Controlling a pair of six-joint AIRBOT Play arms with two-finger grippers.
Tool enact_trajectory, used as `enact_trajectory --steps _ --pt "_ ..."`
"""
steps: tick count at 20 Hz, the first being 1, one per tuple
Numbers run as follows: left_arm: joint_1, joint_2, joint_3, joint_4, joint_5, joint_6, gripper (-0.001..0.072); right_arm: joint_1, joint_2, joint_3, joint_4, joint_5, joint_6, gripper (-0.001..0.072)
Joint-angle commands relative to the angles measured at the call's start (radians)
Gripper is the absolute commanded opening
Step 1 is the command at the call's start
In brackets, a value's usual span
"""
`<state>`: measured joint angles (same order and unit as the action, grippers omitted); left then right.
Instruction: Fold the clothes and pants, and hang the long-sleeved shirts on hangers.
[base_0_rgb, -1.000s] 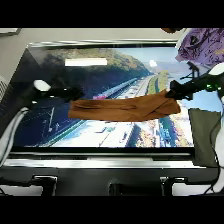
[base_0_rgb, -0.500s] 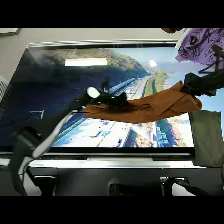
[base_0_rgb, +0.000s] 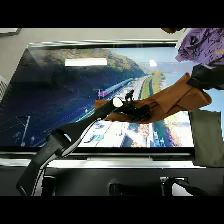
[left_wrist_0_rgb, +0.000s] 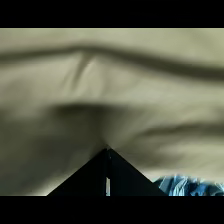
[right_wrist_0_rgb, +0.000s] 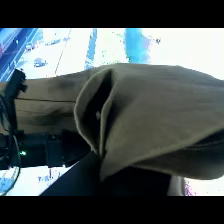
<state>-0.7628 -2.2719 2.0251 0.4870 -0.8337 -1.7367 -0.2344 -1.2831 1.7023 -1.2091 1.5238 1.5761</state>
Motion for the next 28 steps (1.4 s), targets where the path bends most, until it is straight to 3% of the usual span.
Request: enact_trajectory --steps 1,6,11,17,28 --pt "-0.013 -0.017 0.016 -0.047 0.019 0.023 0.0013 0.001 0.000 0.030 0.000 0.017 0.003 0.0025" --pt "0.102 0.036 0.016 0.034 -0.146 0.030 0.0011 0.001 -0.010 0.030 0.023 0.000 -0.001 0.0025" --pt "0.283 0.206 0.016 0.335 -0.319 -0.027 0.0011 0.100 -0.063 0.030 0.068 -0.005 0.006 0.0025" --pt "0.507 0.449 0.016 0.646 -0.496 -0.063 0.0012 0.370 -0.180 0.030 -0.008 -0.069 0.102 0.0026" --pt "0.742 0.612 0.016 0.715 -0.575 -0.082 0.0013 0.683 -0.417 0.030 -0.003 -0.291 0.244 0.0026"
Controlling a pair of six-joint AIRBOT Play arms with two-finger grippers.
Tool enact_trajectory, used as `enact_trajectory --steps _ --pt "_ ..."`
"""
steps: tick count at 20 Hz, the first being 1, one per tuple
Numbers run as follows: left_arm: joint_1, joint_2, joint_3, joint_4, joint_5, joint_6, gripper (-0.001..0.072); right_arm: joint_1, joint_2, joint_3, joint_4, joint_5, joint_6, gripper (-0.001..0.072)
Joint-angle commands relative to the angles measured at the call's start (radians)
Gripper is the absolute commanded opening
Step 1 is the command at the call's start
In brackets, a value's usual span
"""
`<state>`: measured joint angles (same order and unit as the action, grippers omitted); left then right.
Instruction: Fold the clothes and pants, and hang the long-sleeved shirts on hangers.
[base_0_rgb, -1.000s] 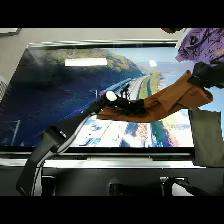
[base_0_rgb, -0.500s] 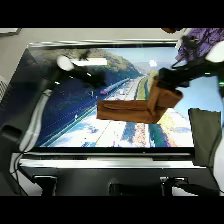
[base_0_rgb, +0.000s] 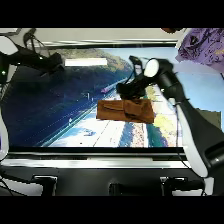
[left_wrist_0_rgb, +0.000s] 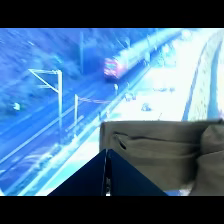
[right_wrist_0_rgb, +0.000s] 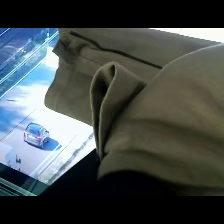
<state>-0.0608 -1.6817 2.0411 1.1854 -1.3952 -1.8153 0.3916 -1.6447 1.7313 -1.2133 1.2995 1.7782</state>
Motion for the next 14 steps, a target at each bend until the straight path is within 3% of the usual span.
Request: enact_trajectory --steps 1,9,12,14 --pt "0.042 0.021 0.000 0.016 -0.016 -0.004 0.0013 0.069 -0.070 0.001 0.005 -0.083 0.045 0.0026" --pt "0.040 0.021 0.000 0.016 -0.021 -0.004 0.0013 0.080 -0.121 0.001 0.028 -0.177 0.074 0.0041" --pt "0.040 0.021 0.000 0.016 -0.024 -0.004 0.0013 0.080 -0.120 0.002 0.111 -0.200 0.053 0.0347" --pt "0.040 0.021 0.000 0.016 -0.028 -0.004 0.0013 0.080 -0.109 0.002 0.220 -0.185 -0.021 0.0388"
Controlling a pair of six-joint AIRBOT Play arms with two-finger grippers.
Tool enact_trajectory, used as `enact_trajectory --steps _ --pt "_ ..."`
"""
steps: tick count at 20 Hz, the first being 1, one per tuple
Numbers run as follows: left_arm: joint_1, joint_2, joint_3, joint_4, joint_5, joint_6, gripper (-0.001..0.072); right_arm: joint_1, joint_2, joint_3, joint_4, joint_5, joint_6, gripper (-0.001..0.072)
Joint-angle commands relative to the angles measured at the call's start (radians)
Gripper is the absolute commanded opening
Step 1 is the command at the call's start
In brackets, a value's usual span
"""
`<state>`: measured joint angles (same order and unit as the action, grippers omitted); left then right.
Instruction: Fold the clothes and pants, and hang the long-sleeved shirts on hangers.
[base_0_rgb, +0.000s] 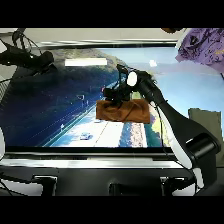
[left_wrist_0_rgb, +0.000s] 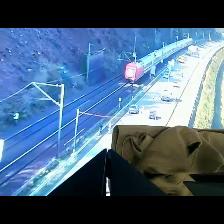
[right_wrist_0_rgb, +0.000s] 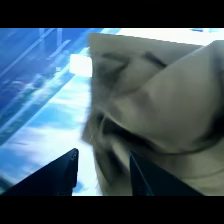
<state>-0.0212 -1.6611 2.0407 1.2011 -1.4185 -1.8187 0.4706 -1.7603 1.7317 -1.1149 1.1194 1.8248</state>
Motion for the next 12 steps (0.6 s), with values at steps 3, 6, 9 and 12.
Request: enact_trajectory --steps 3,6,9,12 --pt "0.001 0.000 0.000 0.001 -0.004 -0.008 0.0013 -0.010 0.078 0.001 0.139 0.054 -0.142 0.0506" --pt "0.001 0.000 0.000 0.001 -0.005 -0.012 0.0013 -0.122 0.196 0.001 0.077 0.117 -0.162 0.0548" --pt "0.001 0.000 0.000 0.001 -0.005 -0.015 0.0013 -0.338 0.269 0.001 0.045 0.214 -0.229 0.0550" --pt "0.001 0.000 0.000 0.001 -0.005 -0.015 0.0013 -0.599 0.264 -0.052 0.134 0.285 -0.326 0.0549"
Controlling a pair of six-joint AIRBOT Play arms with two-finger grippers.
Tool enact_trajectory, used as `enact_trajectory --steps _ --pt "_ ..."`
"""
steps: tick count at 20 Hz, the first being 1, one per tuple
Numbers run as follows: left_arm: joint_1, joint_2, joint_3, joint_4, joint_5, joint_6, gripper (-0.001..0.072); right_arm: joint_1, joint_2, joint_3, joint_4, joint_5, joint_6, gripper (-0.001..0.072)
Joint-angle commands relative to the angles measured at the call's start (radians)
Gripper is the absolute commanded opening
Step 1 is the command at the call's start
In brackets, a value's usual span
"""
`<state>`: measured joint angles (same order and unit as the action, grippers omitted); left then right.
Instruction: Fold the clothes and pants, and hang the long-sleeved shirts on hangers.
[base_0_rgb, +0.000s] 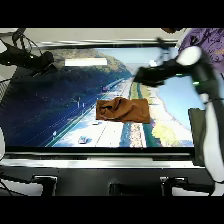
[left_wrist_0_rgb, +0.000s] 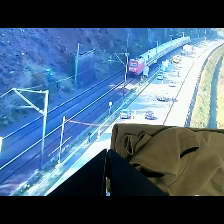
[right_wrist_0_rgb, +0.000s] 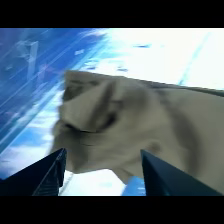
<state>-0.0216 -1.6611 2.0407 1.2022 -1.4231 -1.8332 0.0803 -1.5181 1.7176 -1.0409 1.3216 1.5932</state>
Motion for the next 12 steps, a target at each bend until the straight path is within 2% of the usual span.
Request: enact_trajectory --steps 1,3,6,12 --pt "0.001 0.000 0.000 0.000 0.000 -0.001 0.0013 -0.285 0.018 -0.093 0.124 0.082 -0.122 0.0550" --pt "0.001 0.000 0.000 0.000 0.000 0.000 0.0013 -0.416 -0.001 -0.250 0.269 0.085 -0.182 0.0548" --pt "0.001 -0.002 0.000 0.000 0.000 0.000 0.0013 -0.469 -0.045 -0.452 0.331 0.035 -0.269 0.0536" --pt "0.001 -0.002 0.000 0.000 0.000 0.000 0.0014 -0.403 -0.217 -0.518 0.410 -0.049 -0.367 0.0496"
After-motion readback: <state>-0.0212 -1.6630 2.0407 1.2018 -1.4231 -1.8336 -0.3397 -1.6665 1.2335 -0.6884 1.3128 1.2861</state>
